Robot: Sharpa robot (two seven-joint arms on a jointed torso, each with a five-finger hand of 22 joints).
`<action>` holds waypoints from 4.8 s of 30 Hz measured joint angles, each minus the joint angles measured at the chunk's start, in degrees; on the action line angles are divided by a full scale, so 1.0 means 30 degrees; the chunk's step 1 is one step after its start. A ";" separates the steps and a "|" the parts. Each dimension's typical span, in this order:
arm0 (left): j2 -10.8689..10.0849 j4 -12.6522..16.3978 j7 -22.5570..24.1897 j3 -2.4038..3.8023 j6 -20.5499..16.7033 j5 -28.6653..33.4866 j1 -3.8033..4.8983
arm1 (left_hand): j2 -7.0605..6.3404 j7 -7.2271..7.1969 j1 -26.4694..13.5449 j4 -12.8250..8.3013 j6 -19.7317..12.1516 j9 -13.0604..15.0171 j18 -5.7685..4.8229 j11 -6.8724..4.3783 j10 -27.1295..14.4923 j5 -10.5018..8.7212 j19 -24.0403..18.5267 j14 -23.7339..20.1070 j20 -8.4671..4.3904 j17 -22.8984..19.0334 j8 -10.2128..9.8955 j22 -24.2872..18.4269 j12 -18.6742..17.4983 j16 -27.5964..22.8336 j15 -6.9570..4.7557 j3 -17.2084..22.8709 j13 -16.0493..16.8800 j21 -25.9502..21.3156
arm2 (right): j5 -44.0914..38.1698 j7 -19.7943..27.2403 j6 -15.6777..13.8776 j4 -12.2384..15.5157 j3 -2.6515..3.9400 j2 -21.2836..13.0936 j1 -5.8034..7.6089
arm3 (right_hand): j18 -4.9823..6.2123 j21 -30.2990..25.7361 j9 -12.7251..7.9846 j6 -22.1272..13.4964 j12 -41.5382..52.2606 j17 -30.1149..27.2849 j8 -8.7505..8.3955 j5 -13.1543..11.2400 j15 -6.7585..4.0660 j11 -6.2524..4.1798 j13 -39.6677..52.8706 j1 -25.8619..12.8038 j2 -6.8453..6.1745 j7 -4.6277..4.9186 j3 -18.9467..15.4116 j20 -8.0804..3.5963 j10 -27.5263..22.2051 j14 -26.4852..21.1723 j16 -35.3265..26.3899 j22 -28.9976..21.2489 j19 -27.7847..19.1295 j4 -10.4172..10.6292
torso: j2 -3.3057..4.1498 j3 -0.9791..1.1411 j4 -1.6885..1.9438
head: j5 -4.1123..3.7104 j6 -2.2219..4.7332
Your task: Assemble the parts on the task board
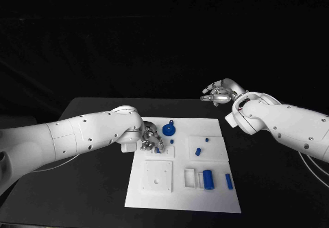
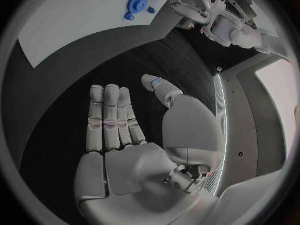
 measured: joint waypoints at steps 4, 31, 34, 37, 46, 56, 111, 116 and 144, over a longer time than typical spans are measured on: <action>0.0000 -0.0011 -0.0002 0.0000 0.0032 0.0043 0.0002 | -0.0054 0.0000 0.0054 -0.0001 0.0000 0.0000 0.0000 0.0000 0.0000 0.0000 0.0000 0.0000 0.0000 -0.0016 -0.0020 0.0001 0.0000 0.0000 0.0000 -0.0001 0.0000 0.0000 | 0.0000 0.0001 0.0003 0.0000 0.0000 0.0001 -0.0003 | 0.0000 0.0000 0.0000 0.0001 0.0000 -0.0002 0.0000 0.0000 0.0000 0.0000 0.0000 0.0000 0.0000 -0.0001 0.0000 0.0000 0.0000 -0.0001 0.0000 0.0000 0.0000 0.0000 | 0.0000 0.0000 -0.0004 | 0.0000 0.0000; -0.0018 0.0005 -0.0034 0.0014 0.0113 0.0113 0.0010 | -0.0077 0.0000 0.0077 -0.0070 0.0000 0.0168 0.0000 0.0000 0.0000 -0.0706 0.0067 0.0000 -0.0071 -0.0196 -0.0165 0.0002 -0.0001 0.0073 0.0000 0.0016 -0.0214 0.0000 | 0.0003 0.0004 0.0025 -0.0010 0.0000 -0.0009 -0.0003 | 0.0001 0.0002 0.0000 0.0029 0.0075 -0.0026 0.0000 0.0000 0.0063 0.0000 -0.0055 0.0000 0.0000 -0.0028 -0.0001 0.0000 0.0000 -0.0063 -0.0002 0.0036 0.0000 0.0001 | 0.0000 -0.0005 0.0000 | -0.0031 -0.0048; -0.0027 0.0014 -0.0034 0.0027 0.0122 0.0113 0.0009 | -0.0152 0.0000 0.0153 -0.0070 0.0000 0.0168 0.0000 0.0000 0.0000 -0.0728 0.0067 0.0000 -0.0071 -0.0216 -0.0174 0.0002 0.0062 0.0073 0.0000 0.0016 -0.0242 0.0000 | 0.0003 0.0004 0.0027 -0.0010 0.0000 -0.0012 -0.0003 | 0.0001 0.0003 0.0000 0.0029 0.0076 -0.0027 0.0000 0.0000 0.0063 0.0000 -0.0055 0.0000 0.0000 -0.0029 -0.0036 0.0000 0.0000 -0.0063 -0.0003 0.0037 0.0000 -0.0035 | 0.0000 -0.0007 0.0000 | -0.0049 -0.0059; -0.0022 -0.0004 -0.0035 0.0032 0.0145 0.0117 0.0008 | -0.0249 0.0000 0.0250 -0.0071 0.0000 0.0198 -0.0002 0.0000 0.0000 -0.1080 0.0067 0.0000 -0.0070 -0.0282 -0.0222 0.0003 0.0076 0.0073 0.0000 0.0015 -0.0307 -0.0076 | 0.0003 0.0004 0.0029 -0.0009 0.0000 -0.0018 -0.0004 | 0.0001 -0.0042 0.0000 0.0029 0.0075 -0.0028 0.0000 0.0000 0.0063 0.0000 -0.0071 0.0000 0.0000 -0.0029 -0.0003 0.0000 0.0000 -0.0063 -0.0006 0.0046 0.0000 -0.0105 | 0.0000 -0.0015 0.0000 | -0.0066 -0.0068; 0.0044 -0.0085 -0.0064 0.0035 0.0200 0.0140 0.0008 | -0.0451 -0.0001 0.0455 -0.0123 0.0001 0.0265 -0.0001 0.0000 0.0000 -0.1921 0.0066 0.0000 -0.0070 -0.0401 -0.0320 0.0019 0.0130 0.0072 0.0000 0.0066 -0.0429 -0.0077 | 0.0004 0.0004 0.0032 -0.0001 0.0000 -0.0023 -0.0004 | 0.0000 -0.0069 0.0000 0.0030 0.0075 -0.0048 0.0000 0.0000 0.0063 0.0000 -0.0072 0.0000 0.0000 -0.0030 -0.0003 0.0001 0.0000 -0.0063 0.0061 0.0103 0.0002 -0.0105 | -0.0007 -0.0007 0.0013 | -0.0086 -0.0099; 0.0056 -0.0134 -0.0082 0.0030 0.0164 0.0171 0.0008 | -0.0204 -0.0241 0.0553 0.0435 0.0318 0.0157 -0.0001 -0.0002 0.0002 -0.3998 0.0066 0.0140 -0.0070 -0.0540 -0.1140 0.0056 0.0468 0.0295 -0.0139 -0.0166 -0.0591 -0.0161 | 0.0005 0.0005 0.0041 -0.0012 0.0000 -0.0010 -0.0005 | 0.0000 -0.0068 0.0000 0.0032 0.0074 -0.0055 0.0000 0.0000 0.0063 0.0000 -0.0092 0.0000 0.0000 -0.0032 -0.0003 0.0001 0.0000 -0.0064 0.0062 0.0093 0.0002 -0.0105 | -0.0011 0.0000 0.0004 | -0.0064 -0.0101; -0.0063 -0.0242 -0.0117 0.0052 -0.0766 0.0615 -0.0010 | -0.0159 -0.0449 0.0602 0.0733 0.0923 -0.0385 0.0000 0.0482 -0.0482 -0.3511 0.0065 -0.0089 -0.0070 -0.0636 -0.2389 0.0140 0.1023 0.0516 -0.0126 -0.0091 -0.0270 -0.0303 | 0.0021 0.0009 0.0217 -0.0069 -0.0002 -0.0012 -0.0047 | 0.0000 -0.0148 0.0000 -0.0001 0.0149 -0.0090 0.0000 0.0000 0.0065 0.0069 -0.0188 -0.0081 0.0081 0.0001 -0.0003 0.0002 -0.0069 -0.0066 0.0022 0.0116 0.0002 -0.0104 | -0.0007 -0.0004 0.0004 | -0.0092 -0.0011; -0.0059 -0.0264 -0.0117 0.0052 -0.0970 0.0603 -0.0010 | -0.0161 -0.0449 0.0600 0.0734 0.0924 -0.0385 0.0000 0.0482 -0.0482 -0.3511 0.0065 -0.0125 -0.0070 -0.0654 -0.2456 0.0139 0.1023 0.0516 -0.0102 -0.0094 -0.0250 -0.0303 | 0.0023 0.0009 0.0225 -0.0063 -0.0002 -0.0020 -0.0048 | 0.0002 -0.0149 0.0000 0.0001 0.0149 -0.0108 0.0000 0.0000 0.0065 0.0069 -0.0206 -0.0080 0.0080 -0.0001 -0.0003 0.0002 -0.0069 -0.0066 0.0021 0.0118 0.0002 -0.0104 | -0.0007 0.0000 -0.0002 | -0.0092 -0.0005; -0.0155 -0.0286 -0.0178 0.0059 -0.1230 0.0787 -0.0005 | -0.1239 -0.0937 0.0473 0.1228 0.0569 -0.0898 -0.0002 0.0182 -0.0932 -0.3495 0.0065 -0.0764 -0.0070 -0.0849 -0.3655 0.0211 0.1106 0.0379 -0.0325 -0.0065 0.0149 -0.0591 | 0.0047 0.0009 0.0313 -0.0049 -0.0016 -0.0078 -0.0051 | 0.0001 -0.0146 -0.0016 -0.0034 0.0148 -0.0136 0.0000 0.0000 0.0068 -0.0004 -0.0250 -0.0080 0.0080 0.0035 0.0049 0.0002 -0.0140 -0.0068 0.0084 0.0165 0.0002 -0.0157 | -0.0007 -0.0002 0.0004 | -0.0125 0.0068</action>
